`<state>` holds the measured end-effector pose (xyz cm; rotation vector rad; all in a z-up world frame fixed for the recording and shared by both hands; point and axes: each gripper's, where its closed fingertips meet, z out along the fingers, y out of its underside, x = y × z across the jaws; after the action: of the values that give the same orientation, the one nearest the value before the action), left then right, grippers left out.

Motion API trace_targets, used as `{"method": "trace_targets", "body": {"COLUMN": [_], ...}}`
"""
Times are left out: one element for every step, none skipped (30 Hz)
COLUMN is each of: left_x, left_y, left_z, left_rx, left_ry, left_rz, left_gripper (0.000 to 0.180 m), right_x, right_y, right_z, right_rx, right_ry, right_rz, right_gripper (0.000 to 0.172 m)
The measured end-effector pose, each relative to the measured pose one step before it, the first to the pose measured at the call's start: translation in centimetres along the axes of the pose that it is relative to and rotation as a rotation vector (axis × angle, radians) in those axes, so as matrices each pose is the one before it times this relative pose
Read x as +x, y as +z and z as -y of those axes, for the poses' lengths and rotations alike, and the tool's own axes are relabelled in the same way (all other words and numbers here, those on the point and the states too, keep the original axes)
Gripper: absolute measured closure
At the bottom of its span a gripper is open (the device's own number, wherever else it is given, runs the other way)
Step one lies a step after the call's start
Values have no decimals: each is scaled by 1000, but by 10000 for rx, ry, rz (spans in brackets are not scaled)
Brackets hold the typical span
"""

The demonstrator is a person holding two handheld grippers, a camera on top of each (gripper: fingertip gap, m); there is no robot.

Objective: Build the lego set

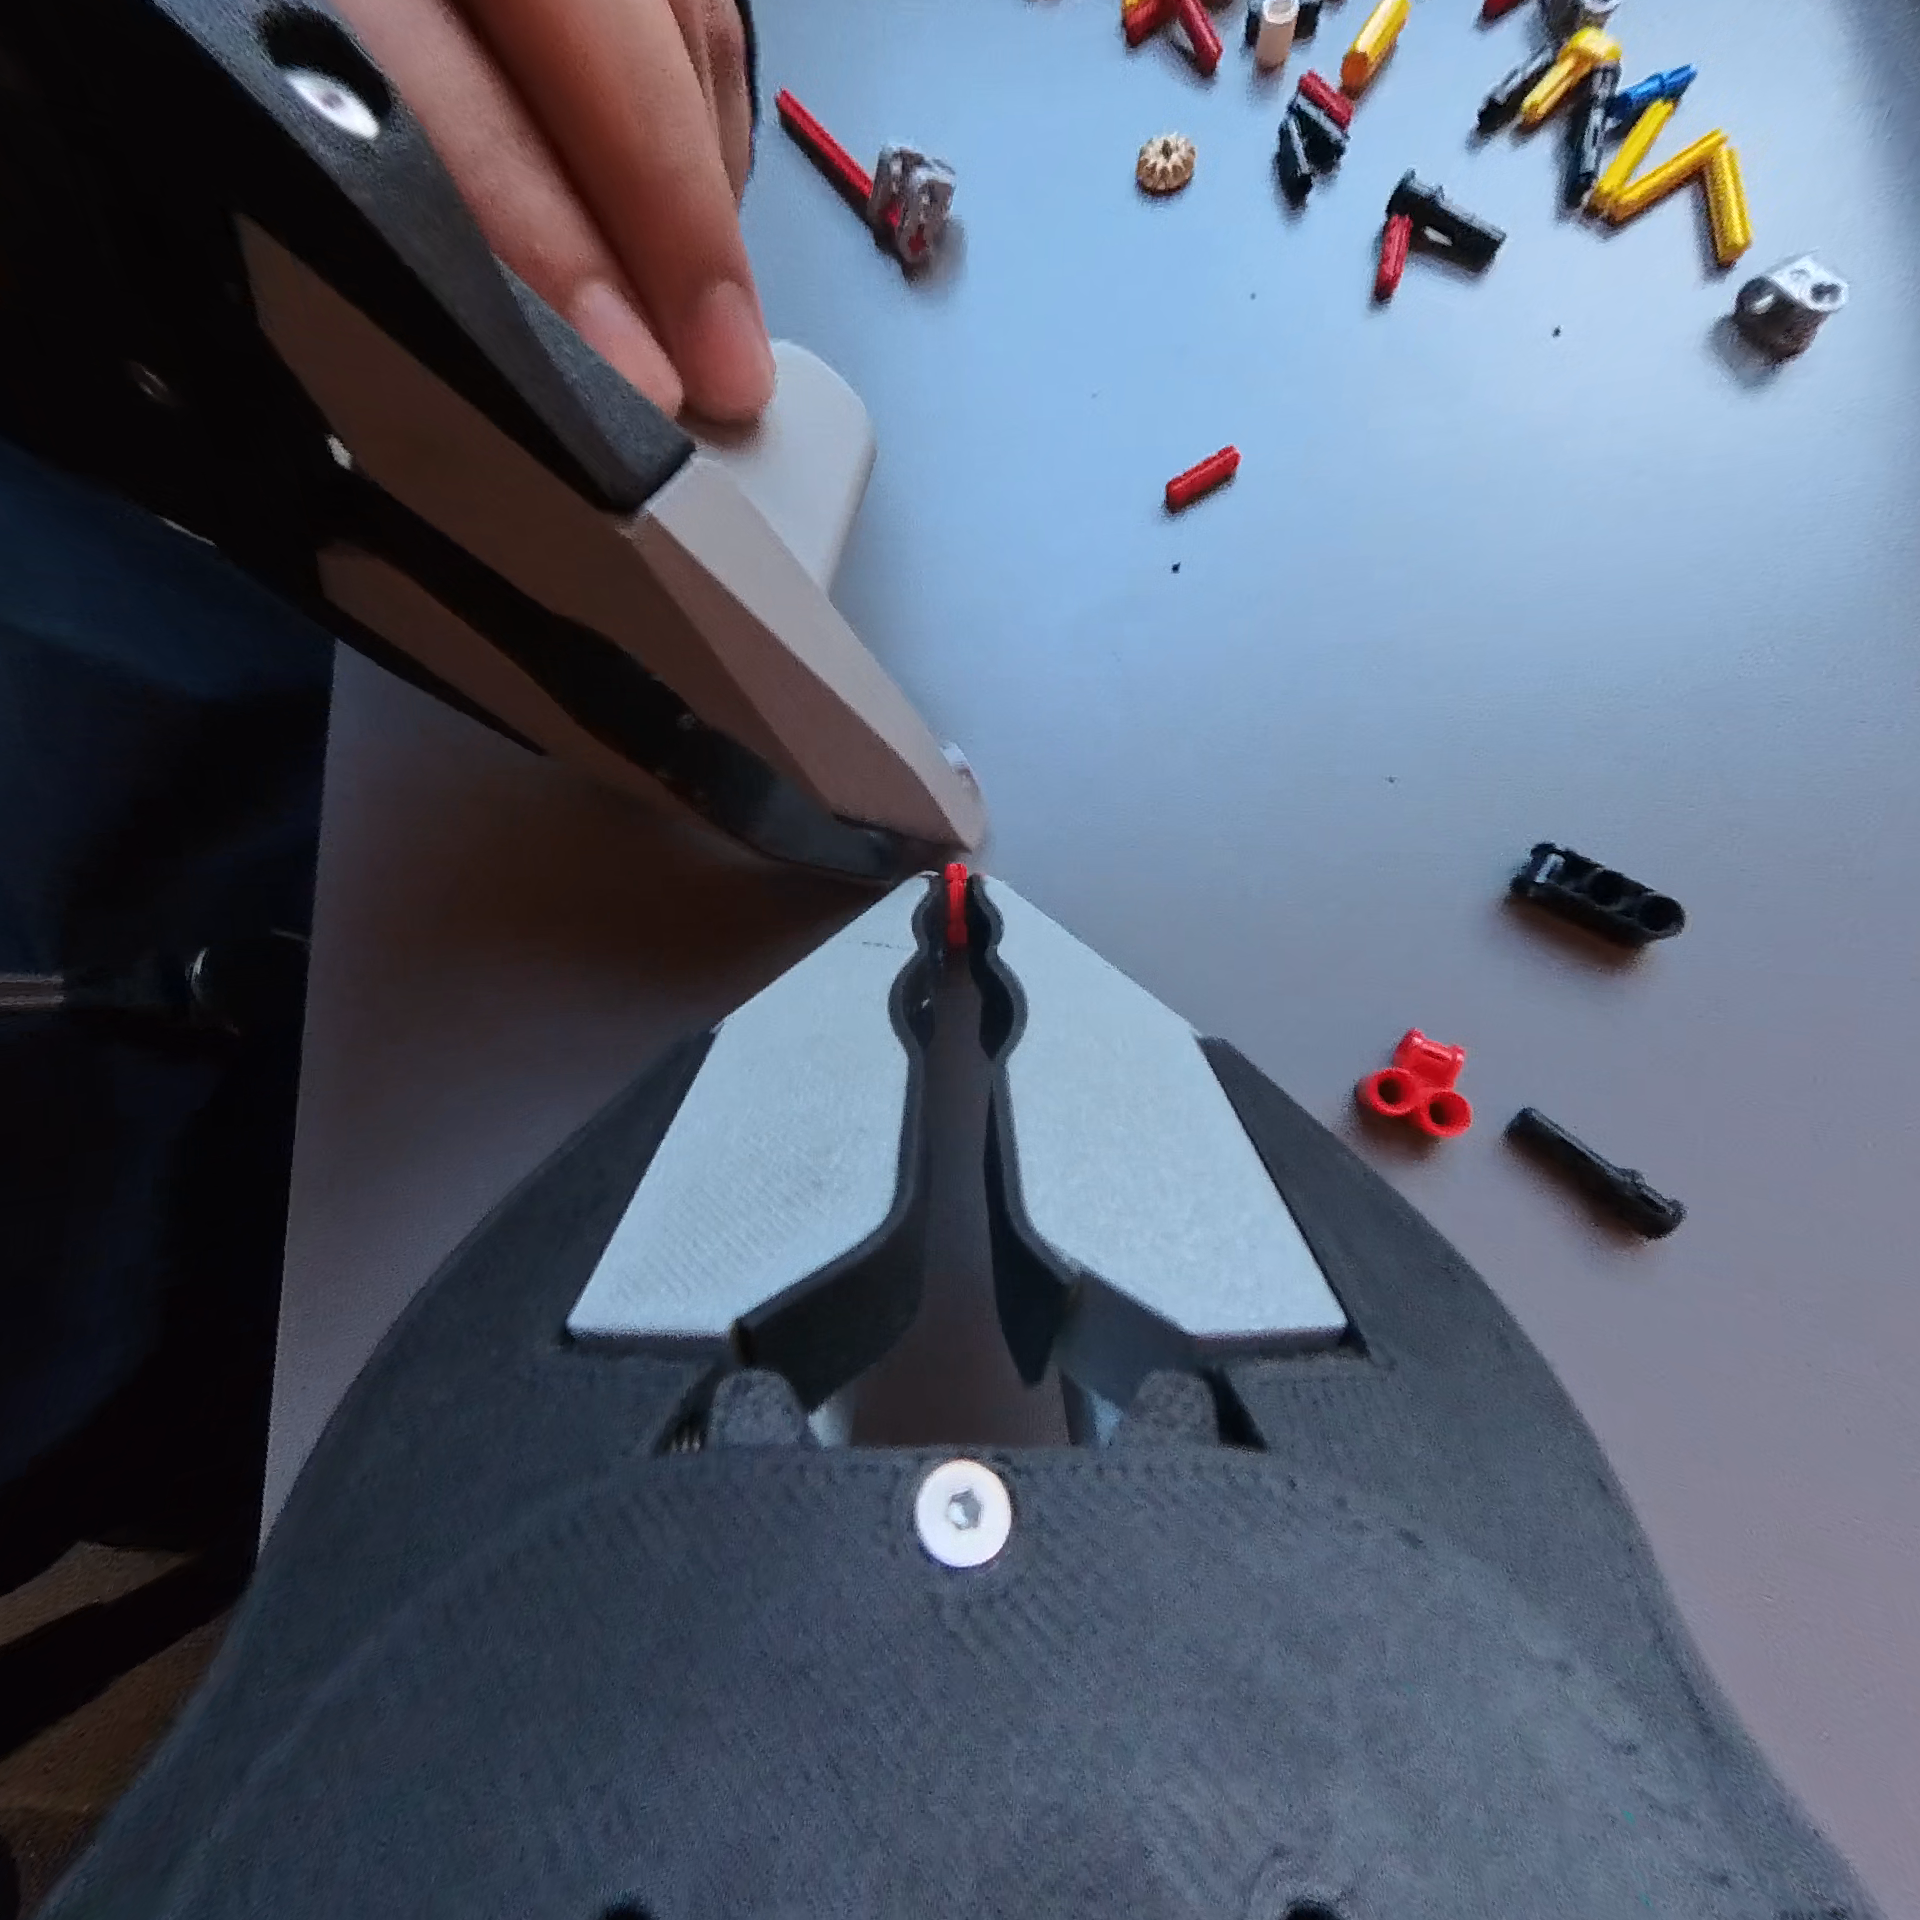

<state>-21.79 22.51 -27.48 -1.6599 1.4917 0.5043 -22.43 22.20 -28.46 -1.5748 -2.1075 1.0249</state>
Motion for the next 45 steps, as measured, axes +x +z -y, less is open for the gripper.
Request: {"method": "trace_targets", "body": {"left_x": [23,48,111,28,-163,-325,-367,-491,-348,66,561,510,321,277,-347,-313,-82,47,47,43,14,-113,-249,-438,-643,-776,-709,-419,-91,35,58,40,-25,-122,-128,35,-35,-33,-165,-375,-502,-460,-410,-298,-108], "left_y": [-12,-129,-269,-401,-498,-507,-418,-206,81,323,427,441,248,22,60,26,56,93,144,175,137,94,11,-5,-28,-18,15,4,-48,-84,-85,-55,-20,-1,28,73,36,-28,-107,-193,-203,-179,-155,-119,-73], "left_z": [-120,-121,-46,66,144,72,-100,-383,-701,-827,-638,-555,-48,178,-64,53,74,142,182,229,154,143,57,-9,-91,-164,-295,-194,-57,41,71,79,50,2,-84,-109,-30,56,190,259,270,269,264,235,185], "left_rx": [-39,-62,-1,96,168,143,59,-108,-319,-408,-314,-253,12,153,-64,-6,-6,6,19,56,24,8,-40,-66,-92,-111,-158,-101,-47,-28,3,31,22,2,-58,-63,-27,32,130,175,180,174,165,139,101], "left_ry": [-47,-130,-271,-460,-679,-843,-968,-1124,-1199,-1061,-761,-507,-336,-107,27,116,130,75,71,130,183,257,330,439,645,905,1089,1073,908,703,518,390,364,403,392,311,136,1,-48,-20,58,140,167,137,78], "left_rz": [37,-56,-203,-266,-252,-228,-262,-216,-318,-568,-802,-643,-388,-268,195,208,62,-22,-20,-6,32,144,238,393,591,768,837,709,483,332,249,212,248,333,336,212,192,119,170,274,355,338,319,249,129], "left_gripper": [159,159,156,150,147,145,140,138,140,138,138,142,148,146,144,141,143,144,147,154,165,165,166,166,166,166,166,166,166,166,166,166,166,166,166,166,166,166,165,165,165,166,166,166,166], "right_x": [-65,47,211,307,341,365,397,198,-26,-103,-117,-186,-212,-121,-184,-114,-87,-177,-139,76,175,87,90,83,190,116,-83,171,115,245,-59,-479,-350,79,37,369,46,-76,158,296,325,234,123,30,-209], "right_y": [40,-20,-100,-147,-190,-201,-161,-124,-63,-22,18,58,50,32,2,-52,-115,-130,-74,5,37,35,-28,-81,-102,-26,160,293,-103,-323,-294,12,404,279,-213,-299,-336,-263,-133,23,130,216,264,248,178], "right_z": [44,-34,-50,-77,-116,-123,-141,-97,-76,11,36,24,1,35,-4,19,125,208,119,-81,-187,-68,105,236,261,171,-241,-803,150,289,594,287,-648,-219,-80,231,541,531,355,264,271,219,170,106,126], "right_rx": [42,10,0,-2,-10,-9,-30,-24,-41,-11,-13,-15,-25,17,20,46,121,172,124,-24,-117,-47,60,137,182,158,-56,-423,44,59,390,285,-305,-131,-135,105,404,366,196,134,137,92,66,51,63], "right_ry": [22,50,60,46,26,-13,-64,-110,-153,-184,-207,-213,-196,-166,-140,-106,-71,-33,15,31,-21,-82,-84,-56,33,139,123,-18,-227,-411,-351,-90,42,83,-200,-178,9,255,309,239,212,231,257,280,233], "right_rz": [45,6,-82,-127,-152,-182,-232,-153,-41,-22,-34,3,19,-15,40,8,1,76,76,-43,-108,-85,-110,-88,-110,-3,126,-102,-221,-409,-211,144,151,-103,-54,-275,11,183,62,-54,-100,-51,34,110,255], "right_gripper": [172,172,172,172,172,172,172,172,171,165,163,162,161,160,159,158,157,155,154,153,152,152,152,152,152,150,146,143,145,146,146,146,145,146,144,144,144,142,140,139,139,140,141,144,144]}}
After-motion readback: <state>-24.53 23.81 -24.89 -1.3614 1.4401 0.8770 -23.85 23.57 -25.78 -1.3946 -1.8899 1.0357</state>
